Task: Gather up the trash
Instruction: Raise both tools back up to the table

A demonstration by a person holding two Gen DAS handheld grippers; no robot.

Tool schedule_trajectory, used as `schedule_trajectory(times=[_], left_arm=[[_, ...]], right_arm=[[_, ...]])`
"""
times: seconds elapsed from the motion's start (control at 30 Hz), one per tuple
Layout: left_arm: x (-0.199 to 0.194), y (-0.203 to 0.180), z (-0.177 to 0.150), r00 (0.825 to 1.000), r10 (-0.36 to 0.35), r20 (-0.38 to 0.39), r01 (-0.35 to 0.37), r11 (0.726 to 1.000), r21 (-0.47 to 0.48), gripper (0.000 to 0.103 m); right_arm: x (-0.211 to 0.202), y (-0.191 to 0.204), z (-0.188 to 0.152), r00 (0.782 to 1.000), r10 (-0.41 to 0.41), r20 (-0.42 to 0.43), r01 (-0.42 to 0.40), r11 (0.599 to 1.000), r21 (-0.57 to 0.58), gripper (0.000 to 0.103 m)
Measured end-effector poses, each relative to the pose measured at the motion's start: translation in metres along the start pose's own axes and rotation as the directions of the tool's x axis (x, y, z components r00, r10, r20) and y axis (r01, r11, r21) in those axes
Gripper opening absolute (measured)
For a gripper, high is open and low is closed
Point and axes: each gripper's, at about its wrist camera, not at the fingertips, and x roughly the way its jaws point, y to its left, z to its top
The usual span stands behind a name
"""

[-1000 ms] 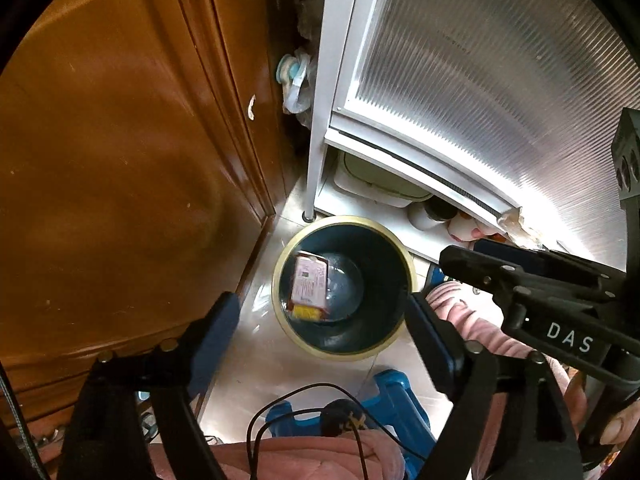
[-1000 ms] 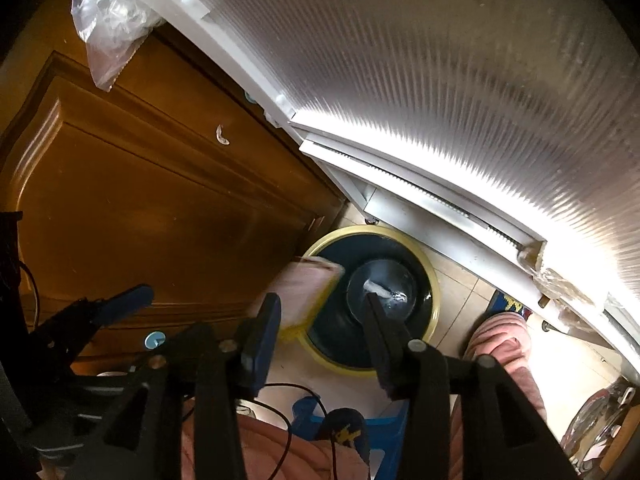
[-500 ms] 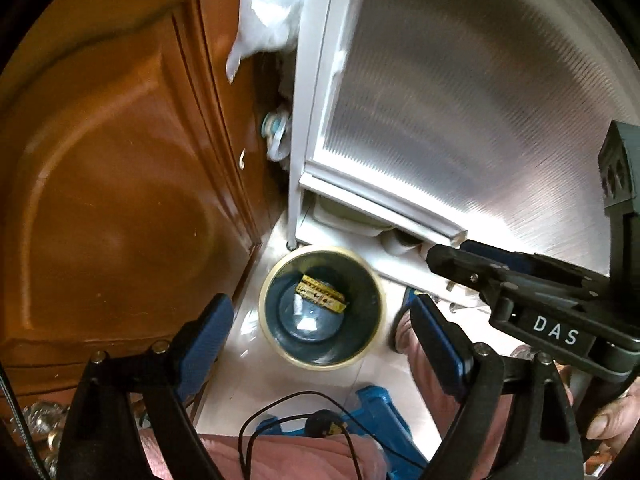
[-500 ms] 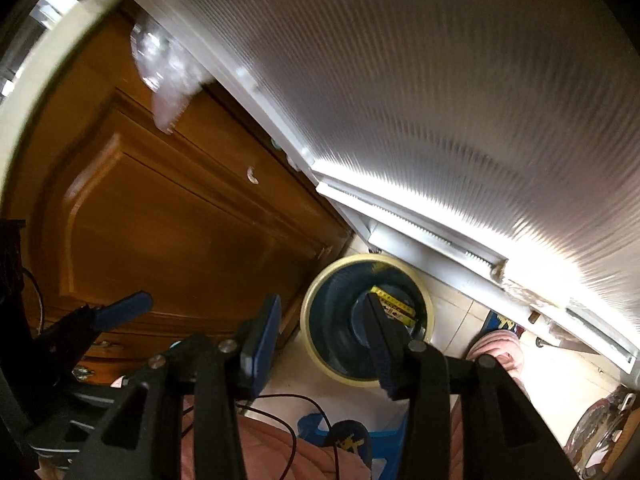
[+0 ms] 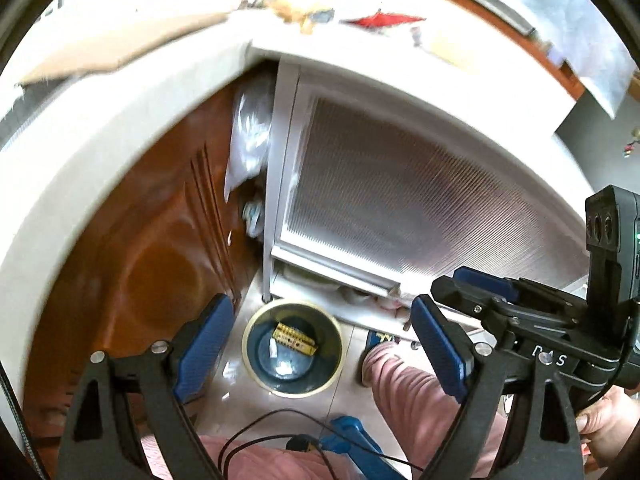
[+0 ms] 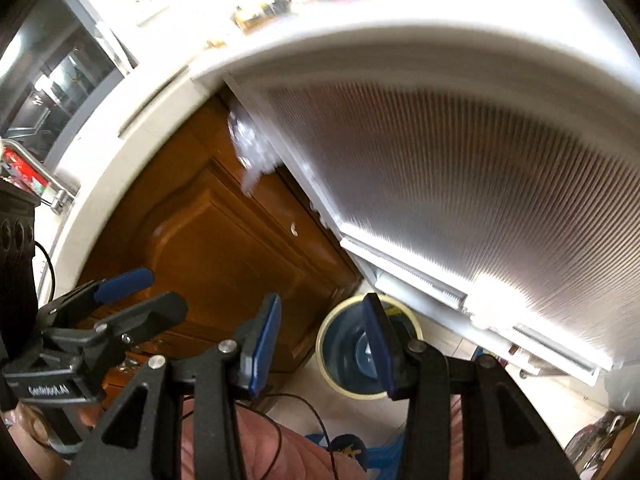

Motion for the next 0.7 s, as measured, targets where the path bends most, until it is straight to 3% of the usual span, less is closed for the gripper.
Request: schedule_trajectory(times=[0.33,0.7], left_arm=[[-0.059,-0.025,0.058,0.996,0.021,0.088,-0.031,0.992,0.120,0.090],[-0.082,-0.027,0.145,0.981,0.081,0.177,-0.109,0.981,0.159,0.090]], right_arm=[[-0.078,0.021,0.058,0.989,0.031,0.144,-0.023,0.998,-0.061,0.043],[-0.101,0.020,0.144,0.973,0.024,0.230,-0.007,0.997,-0.074,0.043]])
